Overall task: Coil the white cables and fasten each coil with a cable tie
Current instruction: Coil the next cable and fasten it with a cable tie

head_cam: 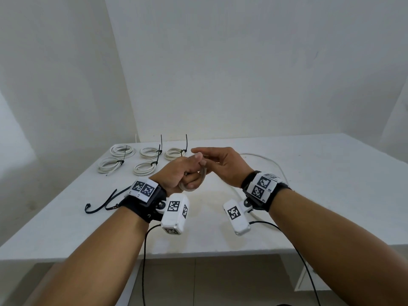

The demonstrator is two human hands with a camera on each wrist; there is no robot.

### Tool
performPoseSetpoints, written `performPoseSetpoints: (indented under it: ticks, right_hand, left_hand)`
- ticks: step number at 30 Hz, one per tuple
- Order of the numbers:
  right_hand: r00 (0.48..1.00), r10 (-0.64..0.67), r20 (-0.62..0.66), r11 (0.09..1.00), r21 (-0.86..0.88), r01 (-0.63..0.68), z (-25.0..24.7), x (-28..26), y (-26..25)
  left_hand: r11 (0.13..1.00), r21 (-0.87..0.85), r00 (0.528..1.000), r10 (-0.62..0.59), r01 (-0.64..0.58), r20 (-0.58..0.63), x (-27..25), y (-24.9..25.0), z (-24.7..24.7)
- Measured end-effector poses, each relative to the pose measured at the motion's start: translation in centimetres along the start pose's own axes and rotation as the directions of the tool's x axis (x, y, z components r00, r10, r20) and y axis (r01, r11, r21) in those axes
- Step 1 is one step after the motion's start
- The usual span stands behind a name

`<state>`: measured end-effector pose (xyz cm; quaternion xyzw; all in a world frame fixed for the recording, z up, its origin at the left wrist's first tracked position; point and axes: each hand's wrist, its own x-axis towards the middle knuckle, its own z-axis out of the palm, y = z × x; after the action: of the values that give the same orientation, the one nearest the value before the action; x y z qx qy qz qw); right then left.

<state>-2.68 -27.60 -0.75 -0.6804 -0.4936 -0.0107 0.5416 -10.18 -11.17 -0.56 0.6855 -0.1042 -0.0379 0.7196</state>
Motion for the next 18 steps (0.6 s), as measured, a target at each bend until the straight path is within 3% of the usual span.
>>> performPoseSetpoints:
  ticks: [2,4,8,14,18]
  right_hand:
    - [1.0,0.0,-0.031,0.998,-0.066,-0.002,-0.1,-0.1,0.4]
    - [0.997,-0.025,-0.069,0.99,-0.141,0.015,-0.3,-0.1,0.9]
    - [0.993,-0.065,-0.095,0.963,-0.268,0.038,-0.1,0.0,1.0]
    - [0.997,-0.028,-0.073,0.915,-0.404,-0.004,1.3,0.8,0.5]
    - [0.998,0.065,-0.028,0.838,-0.541,-0.07,1.8,1.4,0.7]
  left_hand:
    - [1.0,-0.002,0.998,-0.004,0.004,-0.058,0.4,-0.3,0.2]
    - [0.997,0.08,0.979,0.003,0.013,-0.205,0.9,0.0,0.6]
    - [0.961,0.271,0.872,0.081,0.061,-0.484,1.8,0.0,0.5]
    - [0.996,0.088,0.81,0.066,-0.018,-0.582,1.6,-0.1,1.0]
    - [0.998,-0.045,0.835,0.004,-0.034,-0.55,1.0,-0.2,0.7]
